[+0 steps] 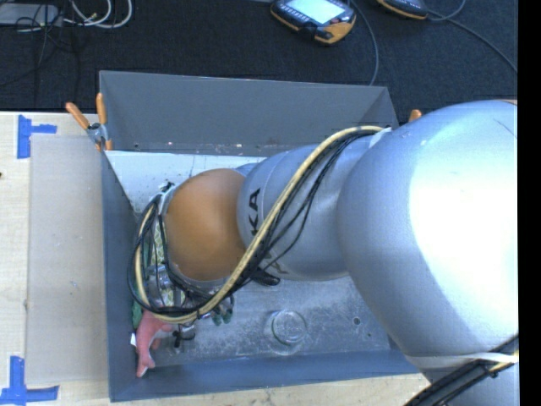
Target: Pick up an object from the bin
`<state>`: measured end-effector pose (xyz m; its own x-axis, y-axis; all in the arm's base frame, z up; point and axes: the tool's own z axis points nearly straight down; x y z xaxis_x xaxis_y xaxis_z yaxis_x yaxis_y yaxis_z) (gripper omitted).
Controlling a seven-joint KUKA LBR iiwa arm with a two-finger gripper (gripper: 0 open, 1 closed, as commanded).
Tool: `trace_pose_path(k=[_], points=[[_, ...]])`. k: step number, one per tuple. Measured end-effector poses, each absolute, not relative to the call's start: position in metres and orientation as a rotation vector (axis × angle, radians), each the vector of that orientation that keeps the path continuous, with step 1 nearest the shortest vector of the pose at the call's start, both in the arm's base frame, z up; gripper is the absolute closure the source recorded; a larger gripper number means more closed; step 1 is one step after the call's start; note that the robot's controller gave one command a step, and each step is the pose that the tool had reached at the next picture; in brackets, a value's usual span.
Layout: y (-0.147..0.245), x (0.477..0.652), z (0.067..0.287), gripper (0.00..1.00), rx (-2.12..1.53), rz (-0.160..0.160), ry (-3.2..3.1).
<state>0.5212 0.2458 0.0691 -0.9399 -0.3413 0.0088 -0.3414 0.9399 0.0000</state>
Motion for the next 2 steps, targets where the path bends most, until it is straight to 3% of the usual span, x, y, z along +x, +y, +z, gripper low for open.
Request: trace_pose_path(k=[1,2], points=[[0.2436,0.524,0.0697,0.0,0.789,-0.001,-3.036],[0.2459,0.5211,0.0686,0.0,0.542,0.003,-3.084]])
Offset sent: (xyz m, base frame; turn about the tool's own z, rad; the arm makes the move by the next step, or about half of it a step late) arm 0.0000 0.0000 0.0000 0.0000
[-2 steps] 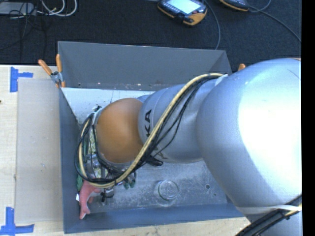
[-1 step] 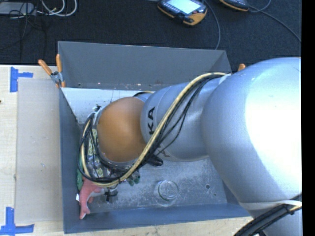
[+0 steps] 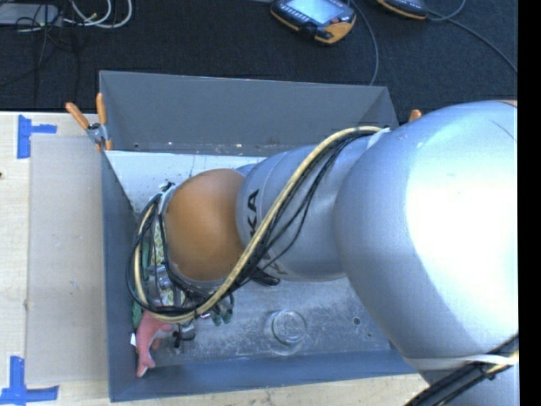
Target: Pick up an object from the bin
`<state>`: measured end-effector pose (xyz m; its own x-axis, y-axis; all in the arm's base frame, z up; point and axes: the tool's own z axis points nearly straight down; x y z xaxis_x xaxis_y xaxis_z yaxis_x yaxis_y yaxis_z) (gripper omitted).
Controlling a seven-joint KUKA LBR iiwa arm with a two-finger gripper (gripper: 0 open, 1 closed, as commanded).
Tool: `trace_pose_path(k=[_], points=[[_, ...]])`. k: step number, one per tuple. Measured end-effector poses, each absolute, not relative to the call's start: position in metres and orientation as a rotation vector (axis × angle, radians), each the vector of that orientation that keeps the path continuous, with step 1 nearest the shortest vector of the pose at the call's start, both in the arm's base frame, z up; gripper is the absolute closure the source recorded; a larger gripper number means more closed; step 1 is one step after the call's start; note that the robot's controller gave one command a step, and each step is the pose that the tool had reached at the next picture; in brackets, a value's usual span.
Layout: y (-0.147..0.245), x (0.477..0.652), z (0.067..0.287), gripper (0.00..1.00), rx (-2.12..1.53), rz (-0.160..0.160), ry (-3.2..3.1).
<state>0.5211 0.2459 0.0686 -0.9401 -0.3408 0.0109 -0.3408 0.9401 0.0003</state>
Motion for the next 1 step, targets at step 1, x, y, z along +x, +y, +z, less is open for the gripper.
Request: trace_pose_path(k=[1], points=[[0.2435,0.5236,0.069,1.0,0.783,-0.002,-3.035]])
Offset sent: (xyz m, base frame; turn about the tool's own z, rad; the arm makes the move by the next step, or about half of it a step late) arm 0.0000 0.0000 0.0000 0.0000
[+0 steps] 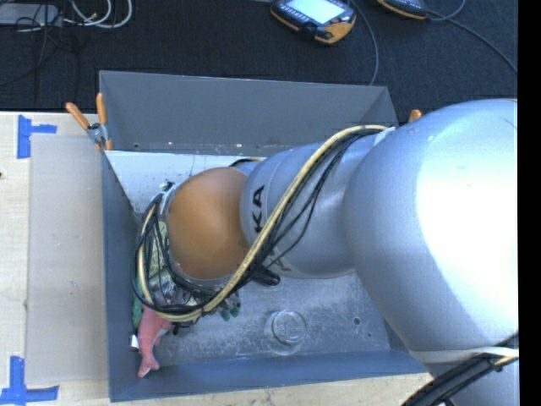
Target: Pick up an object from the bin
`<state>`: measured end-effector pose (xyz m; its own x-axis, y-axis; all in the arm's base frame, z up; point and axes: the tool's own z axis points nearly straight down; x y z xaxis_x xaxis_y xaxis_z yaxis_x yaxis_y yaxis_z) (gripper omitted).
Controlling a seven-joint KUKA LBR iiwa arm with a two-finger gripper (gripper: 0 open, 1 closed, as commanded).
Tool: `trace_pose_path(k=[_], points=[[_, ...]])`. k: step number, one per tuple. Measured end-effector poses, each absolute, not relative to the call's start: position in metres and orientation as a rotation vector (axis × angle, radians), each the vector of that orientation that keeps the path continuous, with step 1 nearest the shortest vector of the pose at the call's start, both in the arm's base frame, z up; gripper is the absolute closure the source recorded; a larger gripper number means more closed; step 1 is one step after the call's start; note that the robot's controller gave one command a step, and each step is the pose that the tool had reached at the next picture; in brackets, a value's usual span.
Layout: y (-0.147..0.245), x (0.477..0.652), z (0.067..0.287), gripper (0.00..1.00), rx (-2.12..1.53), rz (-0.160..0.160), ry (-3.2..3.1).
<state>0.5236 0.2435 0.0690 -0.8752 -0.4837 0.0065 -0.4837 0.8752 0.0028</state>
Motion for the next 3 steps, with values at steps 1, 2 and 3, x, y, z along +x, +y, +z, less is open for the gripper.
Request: trace_pose_path(k=[1,2,3], points=[[0.244,0.524,0.069,1.0,0.782,-0.002,-3.035],[0.243,0.523,0.071,1.0,0.781,-0.002,-3.034],[0.243,0.522,0.086,1.0,0.78,-0.001,-3.033]])
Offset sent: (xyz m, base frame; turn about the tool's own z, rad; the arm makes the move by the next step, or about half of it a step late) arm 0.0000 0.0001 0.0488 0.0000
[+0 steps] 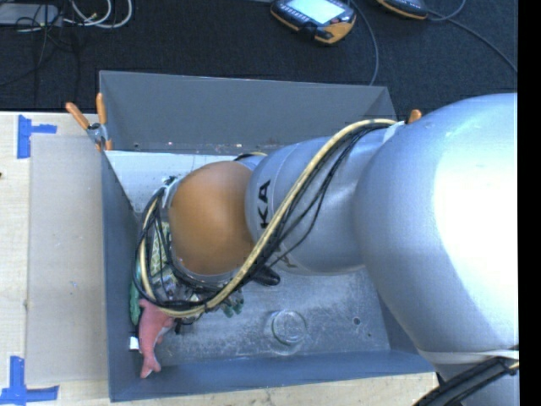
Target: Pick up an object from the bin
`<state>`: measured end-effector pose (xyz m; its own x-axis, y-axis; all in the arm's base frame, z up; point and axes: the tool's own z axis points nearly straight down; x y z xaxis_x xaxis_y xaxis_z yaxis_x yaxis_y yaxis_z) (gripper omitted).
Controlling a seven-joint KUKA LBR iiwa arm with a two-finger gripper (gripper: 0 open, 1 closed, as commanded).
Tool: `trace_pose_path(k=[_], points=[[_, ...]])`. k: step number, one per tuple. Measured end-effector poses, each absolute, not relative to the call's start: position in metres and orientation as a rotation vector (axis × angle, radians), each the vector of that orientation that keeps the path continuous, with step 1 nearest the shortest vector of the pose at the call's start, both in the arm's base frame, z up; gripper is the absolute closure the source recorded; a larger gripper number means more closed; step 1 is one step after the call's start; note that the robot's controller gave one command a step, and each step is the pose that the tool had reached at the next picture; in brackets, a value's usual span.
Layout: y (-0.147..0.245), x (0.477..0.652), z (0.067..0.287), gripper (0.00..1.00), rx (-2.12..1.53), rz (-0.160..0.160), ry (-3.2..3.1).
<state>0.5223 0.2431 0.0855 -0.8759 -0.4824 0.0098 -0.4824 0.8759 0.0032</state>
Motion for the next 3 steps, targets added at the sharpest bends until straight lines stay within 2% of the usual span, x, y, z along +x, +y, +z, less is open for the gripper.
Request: trace_pose_path(k=[3], points=[[0.244,0.523,0.116,1.0,0.779,-0.002,-3.037]])
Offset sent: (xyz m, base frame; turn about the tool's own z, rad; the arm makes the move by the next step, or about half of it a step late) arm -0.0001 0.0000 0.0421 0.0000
